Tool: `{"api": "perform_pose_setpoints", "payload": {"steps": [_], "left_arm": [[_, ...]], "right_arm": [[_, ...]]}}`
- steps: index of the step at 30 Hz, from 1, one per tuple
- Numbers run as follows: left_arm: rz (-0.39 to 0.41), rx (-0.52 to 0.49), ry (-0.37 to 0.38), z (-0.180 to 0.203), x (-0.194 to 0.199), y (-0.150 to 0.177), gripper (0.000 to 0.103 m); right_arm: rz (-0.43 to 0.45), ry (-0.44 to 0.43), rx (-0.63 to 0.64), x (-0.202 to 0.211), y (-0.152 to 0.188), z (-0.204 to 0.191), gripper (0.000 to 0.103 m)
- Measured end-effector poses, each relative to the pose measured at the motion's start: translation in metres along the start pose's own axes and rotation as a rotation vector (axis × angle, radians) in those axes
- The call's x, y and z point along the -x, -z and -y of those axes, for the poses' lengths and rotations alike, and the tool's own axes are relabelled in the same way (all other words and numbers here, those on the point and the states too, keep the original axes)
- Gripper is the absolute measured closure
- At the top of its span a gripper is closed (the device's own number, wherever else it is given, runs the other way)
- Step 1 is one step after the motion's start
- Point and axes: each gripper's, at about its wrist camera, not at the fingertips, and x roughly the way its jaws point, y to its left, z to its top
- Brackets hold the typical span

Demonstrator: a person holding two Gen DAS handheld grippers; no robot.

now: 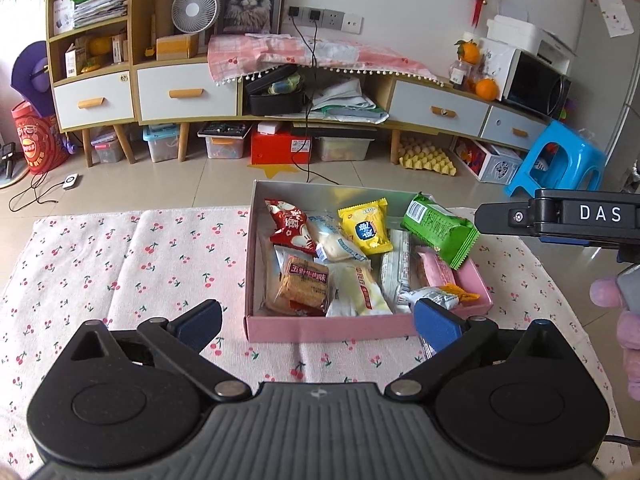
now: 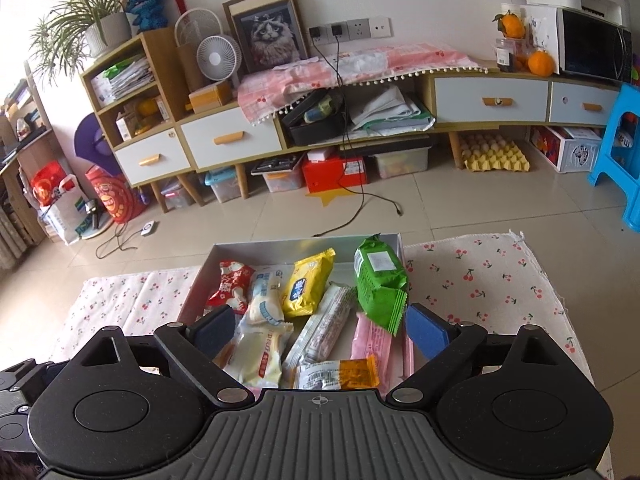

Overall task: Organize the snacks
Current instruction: 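Open both tools to drop the red candy and green packets in the box, then reach the left tool to the silver packet while the right tool grips the other red candy packet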

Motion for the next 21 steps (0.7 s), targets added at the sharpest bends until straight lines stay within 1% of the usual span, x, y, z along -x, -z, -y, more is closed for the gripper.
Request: {"api": "perform_pose_setpoints", "payload": {"steps": [6,12,21], "left_arm": [[-0.030,0.021,-0.016,-0.004,0.011,0.014,0.001],[-0.043,0.034,-0.028,-0.008,0.019,0.028,0.001],[-0.060,0.018,-0.033,-0.009,0.021,0.045,0.001]], "right_arm": [[-0.001,-0.006,0.045,0.016,0.017,-0.014,0.007],[-0.007,-0.012,0.083,0.027,0.034,-0.023,0.007],[-0.008,-0.014,0.139,0.029,0.062,-0.030,0.006]]}}
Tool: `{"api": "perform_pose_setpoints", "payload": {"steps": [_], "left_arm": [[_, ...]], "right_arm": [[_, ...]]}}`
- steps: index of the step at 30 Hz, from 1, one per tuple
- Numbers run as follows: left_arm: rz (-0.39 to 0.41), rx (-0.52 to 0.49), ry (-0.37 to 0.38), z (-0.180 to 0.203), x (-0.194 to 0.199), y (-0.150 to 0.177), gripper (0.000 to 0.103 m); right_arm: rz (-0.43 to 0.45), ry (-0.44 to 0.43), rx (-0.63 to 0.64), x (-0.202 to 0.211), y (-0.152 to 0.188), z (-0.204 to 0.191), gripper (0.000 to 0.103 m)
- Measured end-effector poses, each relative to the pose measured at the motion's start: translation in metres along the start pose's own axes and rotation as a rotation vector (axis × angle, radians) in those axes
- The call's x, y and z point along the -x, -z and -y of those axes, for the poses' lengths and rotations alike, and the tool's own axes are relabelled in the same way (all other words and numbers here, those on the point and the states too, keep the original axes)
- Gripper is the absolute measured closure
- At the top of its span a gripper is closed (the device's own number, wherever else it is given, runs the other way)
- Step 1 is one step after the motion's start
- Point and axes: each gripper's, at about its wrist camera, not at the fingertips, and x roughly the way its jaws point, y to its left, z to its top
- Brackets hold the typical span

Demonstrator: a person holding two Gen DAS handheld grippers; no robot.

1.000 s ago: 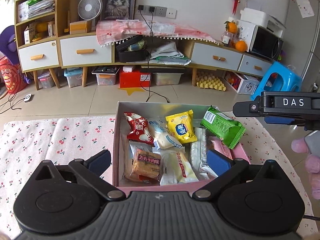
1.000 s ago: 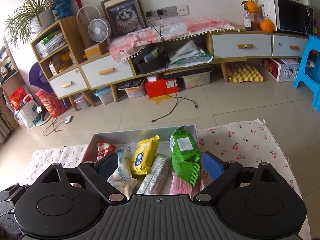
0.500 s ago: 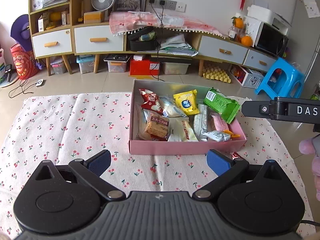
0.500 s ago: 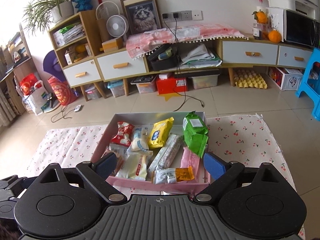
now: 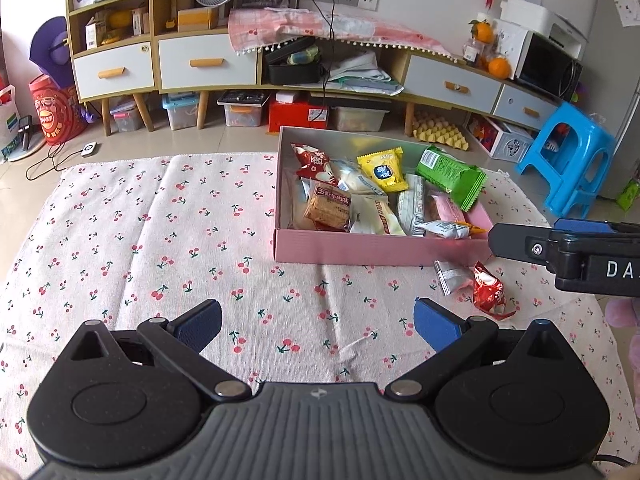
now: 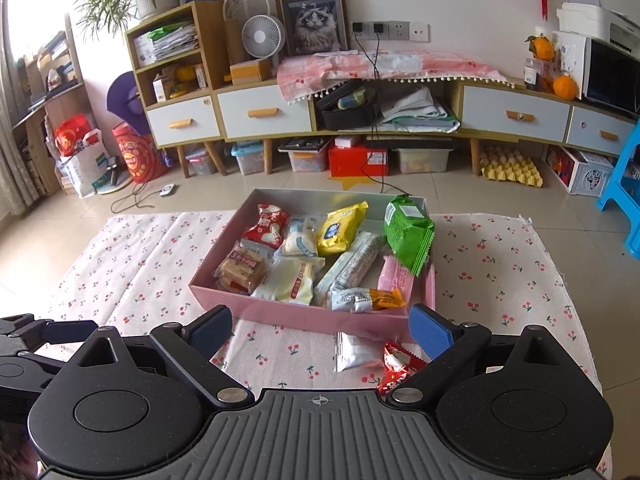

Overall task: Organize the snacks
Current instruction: 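Reach the left tool to the silver packet while the right tool grips the other red candy packet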

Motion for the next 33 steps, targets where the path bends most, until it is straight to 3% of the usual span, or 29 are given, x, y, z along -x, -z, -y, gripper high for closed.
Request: {"api": "perform_pose_setpoints", "payload": {"steps": [5,11,19,30,33], "left_arm": [[-0.012,0.004,-0.001,0.000,-0.004,0.010,0.001],[-0.043,-0.015,-0.004,0.009,-0.014,0.019,0.001],[-0.056,-0.061,-0.002,0.038,-0.029,0.029,0.001],[-0.038,-0.169,-0.009,0.063,-0.043,0.037,0.001],[-0.022,-0.191,-0.003,0.063,-0.042,0.037,0.001]], "right_arm": [[-0.004,-0.018,0.011,-0.002,0.012,0.005,0.006],[-0.027,0.029,0.074,-0.006,0.026,0.017,0.006],[-0.066,0.078,0.029,-0.011,0.037,0.054,0.006],[-0.194,-0.019,-0.261,-0.048,0.042,0.092,0.009],[-0.221,-0.029,-0.315,-0.060,0.042,0.092,0.018]]}}
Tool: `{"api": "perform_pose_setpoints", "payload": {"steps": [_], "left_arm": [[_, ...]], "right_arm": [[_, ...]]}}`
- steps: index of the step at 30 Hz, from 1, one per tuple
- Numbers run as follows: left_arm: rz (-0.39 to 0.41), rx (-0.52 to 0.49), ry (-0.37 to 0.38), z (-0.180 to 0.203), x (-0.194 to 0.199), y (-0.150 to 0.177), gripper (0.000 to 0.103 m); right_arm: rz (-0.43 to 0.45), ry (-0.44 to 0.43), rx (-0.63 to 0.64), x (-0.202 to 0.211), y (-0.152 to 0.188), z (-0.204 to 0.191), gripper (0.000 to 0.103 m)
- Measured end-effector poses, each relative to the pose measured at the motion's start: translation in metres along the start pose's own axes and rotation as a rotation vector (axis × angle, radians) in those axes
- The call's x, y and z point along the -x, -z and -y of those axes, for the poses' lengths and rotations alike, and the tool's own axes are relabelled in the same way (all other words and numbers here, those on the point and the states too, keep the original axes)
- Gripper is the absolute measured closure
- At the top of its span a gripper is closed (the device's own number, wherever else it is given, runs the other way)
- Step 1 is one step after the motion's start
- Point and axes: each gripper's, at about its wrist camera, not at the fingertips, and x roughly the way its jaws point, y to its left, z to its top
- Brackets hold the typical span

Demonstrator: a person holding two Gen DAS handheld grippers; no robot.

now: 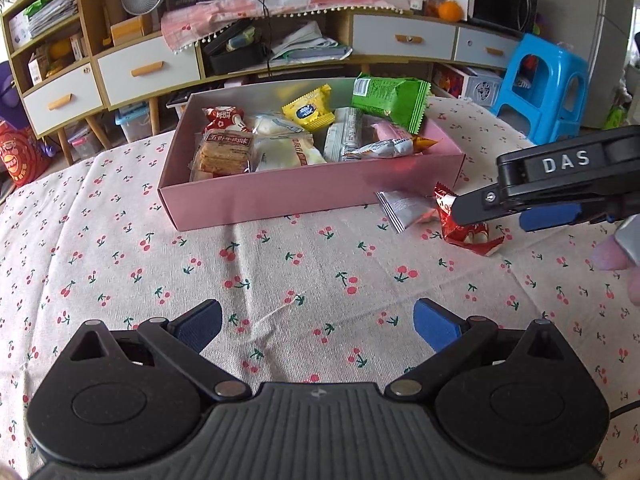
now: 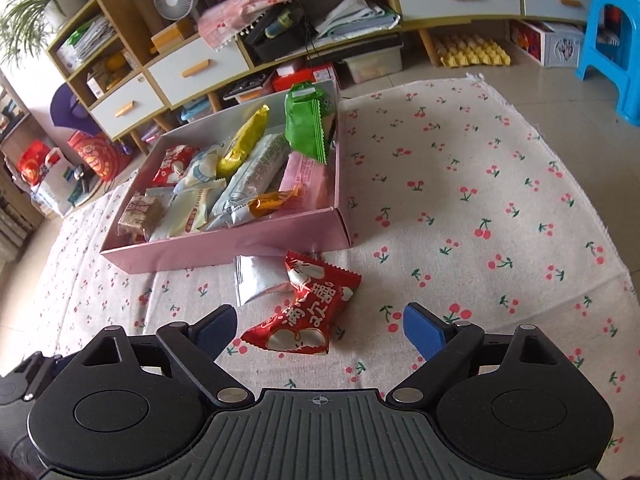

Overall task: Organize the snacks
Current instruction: 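Reach the left tool to the silver packet while the right tool grips the other red candy packet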

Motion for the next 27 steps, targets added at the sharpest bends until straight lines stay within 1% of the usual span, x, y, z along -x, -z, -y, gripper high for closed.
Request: {"api": "perform_pose_setpoints", "payload": {"steps": [2,3,4,5,6,7,9,10,15,18,19,21,25,27], "left_arm": [[0.010,-0.007,0.003,0.001,-0.001,-0.001,0.001],[0.015,-0.007,0.006,0.002,-0.002,-0.002,0.001],[0.019,-0.004,0.010,0.002,-0.004,-0.003,0.001],[0.022,-0.002,0.014,0.001,-0.005,-0.003,0.002],[0.025,0.001,0.021,0.002,-0.007,-0.005,0.003],[0.027,0.002,0.025,0.002,-0.009,-0.006,0.003],[0.029,0.004,0.036,0.003,-0.013,-0.009,0.006],[0.029,0.007,0.048,0.003,-0.016,-0.011,0.007],[0.037,-0.003,0.094,0.011,-0.026,-0.020,0.013],[0.029,0.068,0.121,0.014,-0.037,-0.026,0.019],[0.026,0.106,0.139,0.015,-0.041,-0.029,0.020],[0.029,0.151,0.160,0.019,-0.046,-0.032,0.022],[0.039,0.196,0.165,0.027,-0.055,-0.039,0.025],[0.048,0.223,0.169,0.028,-0.058,-0.041,0.026]], "right_arm": [[-0.019,-0.002,-0.018,-0.008,0.000,0.000,0.035],[-0.025,-0.002,-0.023,-0.011,0.000,-0.001,0.039],[-0.030,-0.006,-0.030,-0.014,0.000,-0.001,0.047],[-0.033,-0.007,-0.038,-0.016,0.000,0.000,0.058],[-0.034,-0.011,-0.041,-0.018,0.000,0.000,0.064],[-0.035,-0.013,-0.042,-0.018,0.000,0.001,0.074],[-0.033,-0.019,-0.061,-0.016,0.000,0.005,0.074],[-0.035,-0.019,-0.067,-0.015,-0.001,0.008,0.076],[-0.044,0.018,-0.087,-0.006,-0.002,0.021,0.077],[-0.045,0.024,-0.099,-0.003,-0.002,0.027,0.077],[-0.044,0.031,-0.102,-0.002,-0.003,0.029,0.077],[-0.040,0.050,-0.105,0.001,-0.005,0.033,0.077],[-0.031,0.076,-0.118,0.003,-0.008,0.043,0.077],[-0.035,0.071,-0.129,0.001,-0.009,0.047,0.077]]}}
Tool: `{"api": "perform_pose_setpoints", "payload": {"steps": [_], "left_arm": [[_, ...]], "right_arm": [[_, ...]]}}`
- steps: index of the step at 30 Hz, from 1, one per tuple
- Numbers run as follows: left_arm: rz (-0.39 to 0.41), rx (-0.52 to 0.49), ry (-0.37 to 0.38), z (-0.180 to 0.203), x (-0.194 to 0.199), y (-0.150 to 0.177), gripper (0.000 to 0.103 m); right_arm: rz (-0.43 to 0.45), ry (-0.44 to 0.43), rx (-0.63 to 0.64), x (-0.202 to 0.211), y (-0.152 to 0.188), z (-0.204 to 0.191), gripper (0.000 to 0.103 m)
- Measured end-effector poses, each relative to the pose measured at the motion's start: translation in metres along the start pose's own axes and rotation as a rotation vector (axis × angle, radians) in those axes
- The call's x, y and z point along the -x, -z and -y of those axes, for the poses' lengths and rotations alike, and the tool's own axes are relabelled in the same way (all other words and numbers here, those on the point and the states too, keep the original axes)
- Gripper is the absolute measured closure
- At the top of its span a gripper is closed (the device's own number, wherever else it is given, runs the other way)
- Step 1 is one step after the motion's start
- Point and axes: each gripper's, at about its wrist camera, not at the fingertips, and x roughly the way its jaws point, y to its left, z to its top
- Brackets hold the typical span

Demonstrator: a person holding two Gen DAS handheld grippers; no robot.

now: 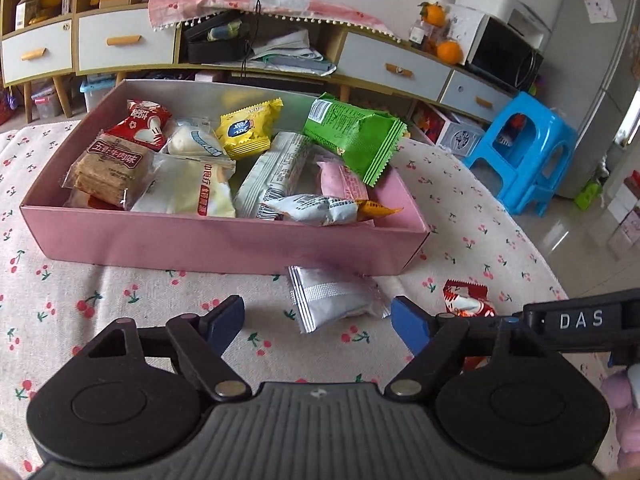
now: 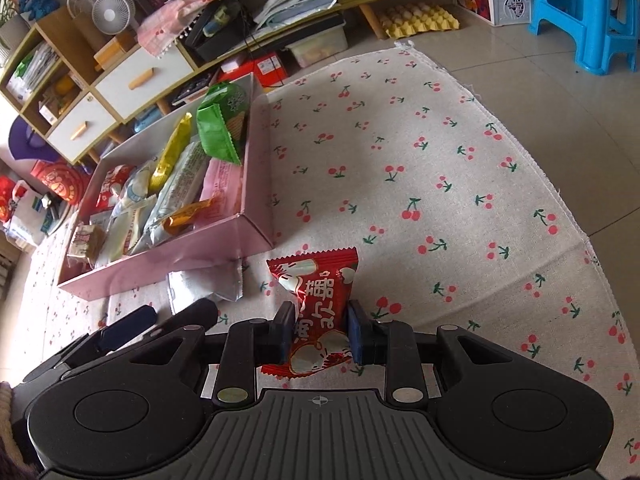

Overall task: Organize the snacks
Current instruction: 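Reach the left tool to the silver packet while the right tool grips the other red candy packet, then close the left tool on the silver packet while the right tool lifts the red candy packet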

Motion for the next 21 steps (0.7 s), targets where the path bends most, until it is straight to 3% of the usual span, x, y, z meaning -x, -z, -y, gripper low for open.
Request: {"api": "perform_pose_setpoints", "payload": {"steps": [5,10,12,21], "left_arm": [[0.032,0.059,-0.020,-0.001,-0.004,-0.004,0.031],[0.034,0.075,-0.083,-0.002,-0.003,-0.007,0.064],[0.021,0.110,-0.056,-0.009,0.000,-0.008,0.079],[-0.033,0.153,-0.049,-0.031,0.021,-0.005,0.088]], "right_arm": [[0.000,-0.001,0.007,0.000,-0.002,0.001,0.077],[0.007,0.011,0.022,-0.001,-0.002,-0.002,0.076],[0.008,0.018,0.026,-0.001,-0.002,-0.004,0.077],[0.004,0.014,0.035,0.003,0.001,-0.019,0.077]]}}
